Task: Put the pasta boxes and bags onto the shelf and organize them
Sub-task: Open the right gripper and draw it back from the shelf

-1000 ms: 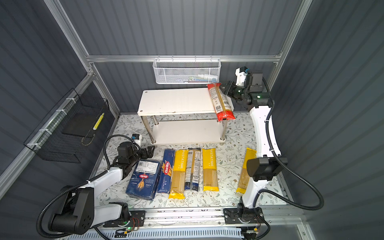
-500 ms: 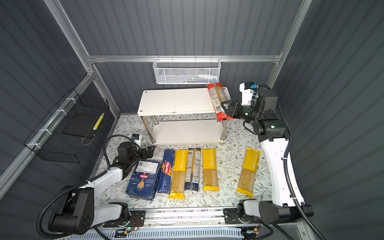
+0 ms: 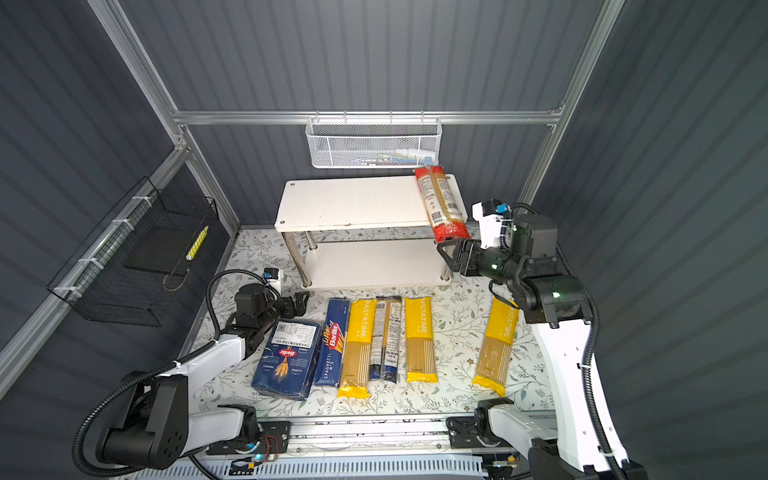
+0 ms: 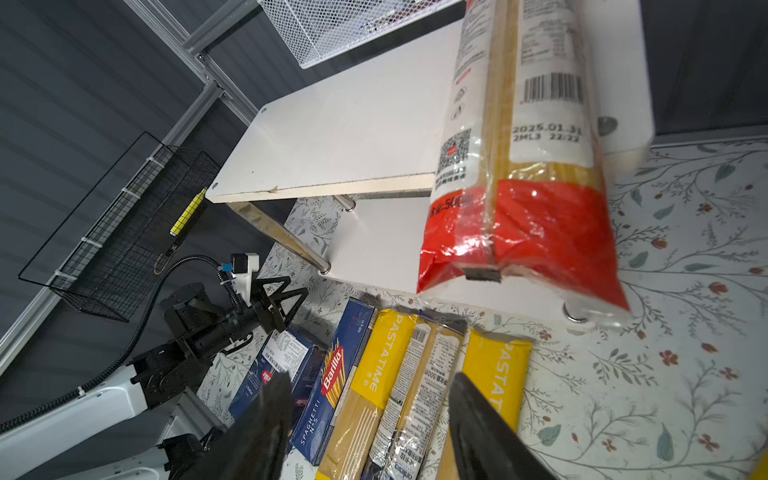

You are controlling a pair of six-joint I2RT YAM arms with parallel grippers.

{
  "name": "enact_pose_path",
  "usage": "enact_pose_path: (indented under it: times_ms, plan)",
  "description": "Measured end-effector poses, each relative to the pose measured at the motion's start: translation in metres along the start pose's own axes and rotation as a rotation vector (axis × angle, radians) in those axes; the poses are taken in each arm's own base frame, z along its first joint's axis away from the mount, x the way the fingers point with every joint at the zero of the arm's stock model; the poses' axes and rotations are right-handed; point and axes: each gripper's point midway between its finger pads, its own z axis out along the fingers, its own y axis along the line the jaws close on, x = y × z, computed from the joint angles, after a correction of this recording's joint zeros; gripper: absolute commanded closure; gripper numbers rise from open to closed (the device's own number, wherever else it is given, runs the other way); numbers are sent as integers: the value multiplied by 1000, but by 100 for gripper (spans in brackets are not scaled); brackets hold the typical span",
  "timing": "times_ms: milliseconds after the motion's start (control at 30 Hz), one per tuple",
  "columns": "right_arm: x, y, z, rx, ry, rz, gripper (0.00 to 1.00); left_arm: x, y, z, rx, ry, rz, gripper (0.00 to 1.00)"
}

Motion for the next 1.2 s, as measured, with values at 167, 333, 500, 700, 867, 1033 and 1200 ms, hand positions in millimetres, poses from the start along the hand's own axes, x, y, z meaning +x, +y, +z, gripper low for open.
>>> enact_pose_path:
  times_ms: [167, 333, 500, 700, 867, 1033, 1200]
  plan:
    - [3, -4, 9, -3, 17, 32, 38, 0, 0, 0, 0, 0, 0, 0]
    - [-3, -11, 23, -3, 19, 50, 38, 0, 0, 0, 0, 0, 0, 0]
    - [-5, -19, 38, 0, 30, 71, 37, 0, 0, 0, 0, 0, 0, 0]
    - [-11, -16, 41, -15, 10, 71, 37, 0, 0, 0, 0, 0, 0, 0]
    - [-11, -17, 50, -26, 22, 80, 36, 0, 0, 0, 0, 0, 0, 0]
    - [-8, -19, 58, -26, 42, 95, 35, 0, 0, 0, 0, 0, 0, 0]
    - [-9, -17, 58, -32, 38, 97, 35, 0, 0, 0, 0, 0, 0, 0]
